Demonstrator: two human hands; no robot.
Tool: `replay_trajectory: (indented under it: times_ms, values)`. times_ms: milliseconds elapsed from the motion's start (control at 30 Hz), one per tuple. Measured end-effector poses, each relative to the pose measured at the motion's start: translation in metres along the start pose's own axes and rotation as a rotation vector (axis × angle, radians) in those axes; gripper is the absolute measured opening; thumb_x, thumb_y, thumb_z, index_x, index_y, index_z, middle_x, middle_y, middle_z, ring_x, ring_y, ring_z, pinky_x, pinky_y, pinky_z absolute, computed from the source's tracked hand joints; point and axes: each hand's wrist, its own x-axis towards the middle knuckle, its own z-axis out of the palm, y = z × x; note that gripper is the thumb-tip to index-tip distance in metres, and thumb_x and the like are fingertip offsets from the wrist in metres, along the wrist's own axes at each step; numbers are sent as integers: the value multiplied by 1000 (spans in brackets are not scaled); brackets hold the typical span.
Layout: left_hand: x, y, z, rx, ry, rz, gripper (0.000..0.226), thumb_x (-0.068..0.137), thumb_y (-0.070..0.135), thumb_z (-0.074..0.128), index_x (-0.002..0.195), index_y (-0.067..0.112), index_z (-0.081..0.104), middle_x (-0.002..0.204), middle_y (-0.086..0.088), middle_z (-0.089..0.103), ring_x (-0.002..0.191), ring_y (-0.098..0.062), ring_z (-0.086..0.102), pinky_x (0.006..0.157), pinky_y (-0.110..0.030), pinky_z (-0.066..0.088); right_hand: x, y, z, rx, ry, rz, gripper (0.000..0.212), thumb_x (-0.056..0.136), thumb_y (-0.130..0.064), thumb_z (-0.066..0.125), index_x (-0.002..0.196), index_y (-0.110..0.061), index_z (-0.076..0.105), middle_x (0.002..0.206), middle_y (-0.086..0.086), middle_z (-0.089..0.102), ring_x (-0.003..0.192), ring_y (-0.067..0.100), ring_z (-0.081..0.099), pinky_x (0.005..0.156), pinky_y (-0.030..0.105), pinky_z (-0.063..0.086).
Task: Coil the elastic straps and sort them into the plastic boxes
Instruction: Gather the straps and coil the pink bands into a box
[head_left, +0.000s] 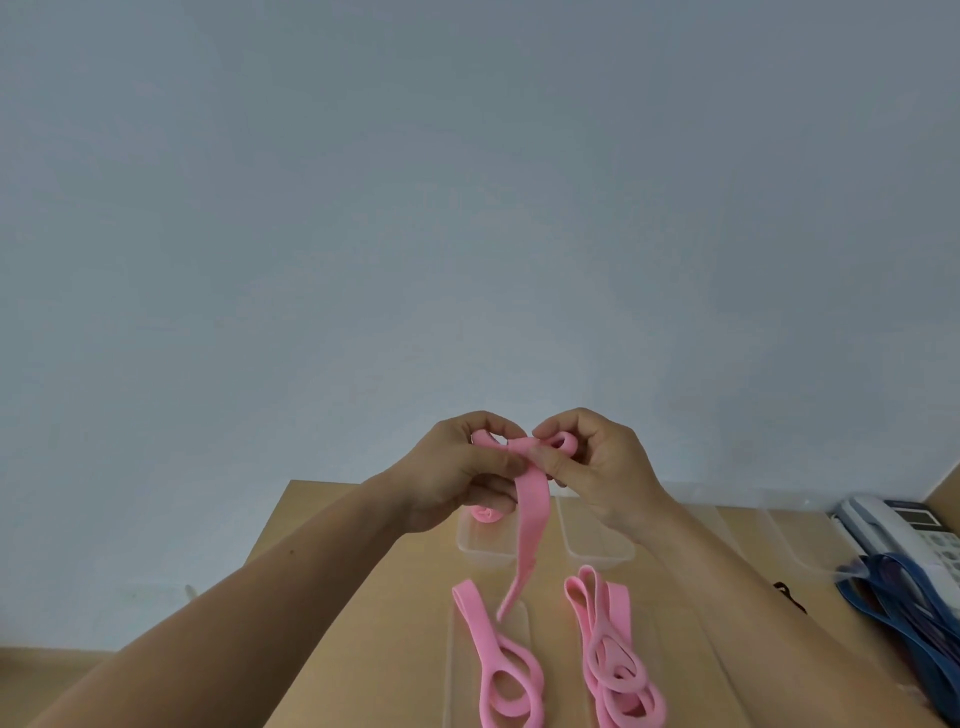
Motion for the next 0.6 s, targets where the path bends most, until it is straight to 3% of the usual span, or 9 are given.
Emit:
replay_trajectory:
  times_ms: [133,300,367,467,600]
  values:
    - [1,0,2,-38,-13,23,32,82,14,78,110,2,65,93,-22,71,77,-29,65,72,-34,59,0,5,-4,-30,-6,-28,19,81,-16,80,86,-31,71,79,-15,69,74,3,64,70,16,52]
    - [6,-7,4,-8,66,109,22,84,2,75,104,2,66,90,-22,72,80,-34,70,74,-41,59,-1,8,-4,-7,-14,-4,28,82,-3,76,91,-29,70,85,-13,70,79,6,66,75,21,55]
    - [7,-9,3,39,85,157,19,84,-2,73,101,4,66,86,-18,73,78,-33,71,70,-36,60,-1,9,-3,3,9,20,28,84,-6,75,101,-26,67,91,-10,72,82,8,67,77,22,56]
    - [8,-12,1,190,139,217,22,84,1,73,103,6,65,91,-17,74,78,-30,71,71,-34,59,1,6,-2,36,0,99,27,89,-14,71,114,-18,63,89,1,72,72,13,67,70,24,55]
    - [8,-14,0,368,189,276,17,83,8,75,99,13,71,93,-1,76,82,-17,72,72,-26,58,2,3,2,-23,-36,156,14,93,-27,66,97,-14,70,72,4,71,60,15,63,58,28,52]
